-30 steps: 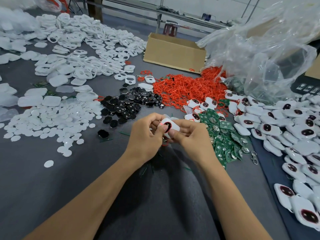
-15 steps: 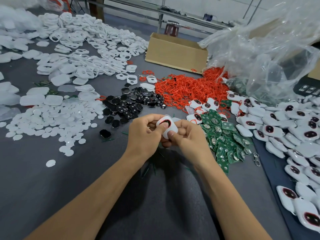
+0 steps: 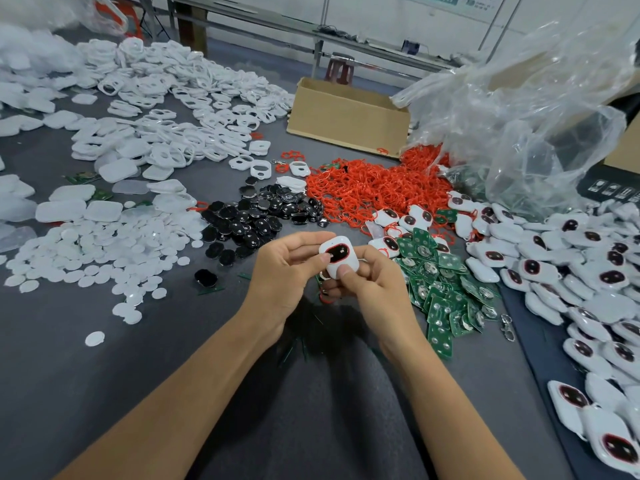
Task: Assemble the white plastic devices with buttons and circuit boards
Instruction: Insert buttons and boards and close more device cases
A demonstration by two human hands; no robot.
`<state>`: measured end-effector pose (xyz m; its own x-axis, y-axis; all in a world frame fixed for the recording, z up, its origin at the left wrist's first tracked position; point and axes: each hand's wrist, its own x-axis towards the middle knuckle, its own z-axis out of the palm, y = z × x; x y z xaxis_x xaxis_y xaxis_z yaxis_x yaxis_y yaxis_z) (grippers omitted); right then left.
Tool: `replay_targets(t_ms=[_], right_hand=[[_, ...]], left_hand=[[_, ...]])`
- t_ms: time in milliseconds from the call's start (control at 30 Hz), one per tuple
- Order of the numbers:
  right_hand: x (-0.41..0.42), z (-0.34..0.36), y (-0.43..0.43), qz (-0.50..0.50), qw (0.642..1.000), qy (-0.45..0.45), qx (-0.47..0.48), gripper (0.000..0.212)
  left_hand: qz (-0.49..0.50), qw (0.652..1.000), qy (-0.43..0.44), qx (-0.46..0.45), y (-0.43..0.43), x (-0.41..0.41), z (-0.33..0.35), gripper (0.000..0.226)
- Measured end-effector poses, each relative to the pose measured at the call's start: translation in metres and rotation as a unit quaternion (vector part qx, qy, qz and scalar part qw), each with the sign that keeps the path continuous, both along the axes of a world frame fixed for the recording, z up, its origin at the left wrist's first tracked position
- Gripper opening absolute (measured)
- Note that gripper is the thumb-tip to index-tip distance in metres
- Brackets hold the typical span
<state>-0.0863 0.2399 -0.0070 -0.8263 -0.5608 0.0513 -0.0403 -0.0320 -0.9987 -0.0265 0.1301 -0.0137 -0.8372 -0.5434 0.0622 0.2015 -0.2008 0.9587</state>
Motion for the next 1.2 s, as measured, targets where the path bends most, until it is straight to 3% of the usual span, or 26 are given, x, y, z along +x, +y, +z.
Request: replay_targets(t_ms=[233, 533, 733, 833, 933, 1033, 1100, 1200], right_hand=[[-0.003, 0.0, 0.004, -0.013, 1.0, 0.003, 0.023, 0.027], [-0.002, 0.0, 0.005, -0.01, 1.0, 0.024, 0.015, 0.025], [-0.001, 0.007, 0.004, 0.037, 0.99, -0.103, -0.092, 0.015], [-0.015, 0.016, 0.024, -0.052, 0.978, -0.128, -0.154, 0.013], [-0.041, 0.03, 0.06, -0.218, 0.959, -0.067, -0.17, 0.017], [-0.078, 0.043, 0.102, -0.323, 0.917, -0.058, -0.228, 0.053], [-0.093, 0.043, 0.117, -0.335, 0.926, -0.063, -0.159, 0.075], [-0.087, 0.022, 0.107, -0.35, 0.937, -0.005, 0.008, 0.07]], left_hand=[[-0.015, 1.0, 0.01, -0.026, 0.003, 0.001, -0.001, 0.023], [-0.018, 0.999, 0.014, -0.034, 0.002, 0.002, -0.002, 0.025], [0.022, 0.999, 0.018, 0.038, 0.001, -0.002, -0.002, 0.019], [0.051, 0.998, 0.01, 0.038, -0.004, -0.005, -0.004, 0.02], [0.061, 0.997, 0.015, 0.043, -0.005, -0.007, -0.006, 0.015], [0.06, 0.997, 0.023, 0.048, -0.005, -0.008, -0.005, 0.016], [0.061, 0.997, 0.024, 0.051, -0.006, -0.007, -0.005, 0.02], [0.069, 0.995, 0.026, 0.07, -0.006, -0.007, -0.003, 0.017]])
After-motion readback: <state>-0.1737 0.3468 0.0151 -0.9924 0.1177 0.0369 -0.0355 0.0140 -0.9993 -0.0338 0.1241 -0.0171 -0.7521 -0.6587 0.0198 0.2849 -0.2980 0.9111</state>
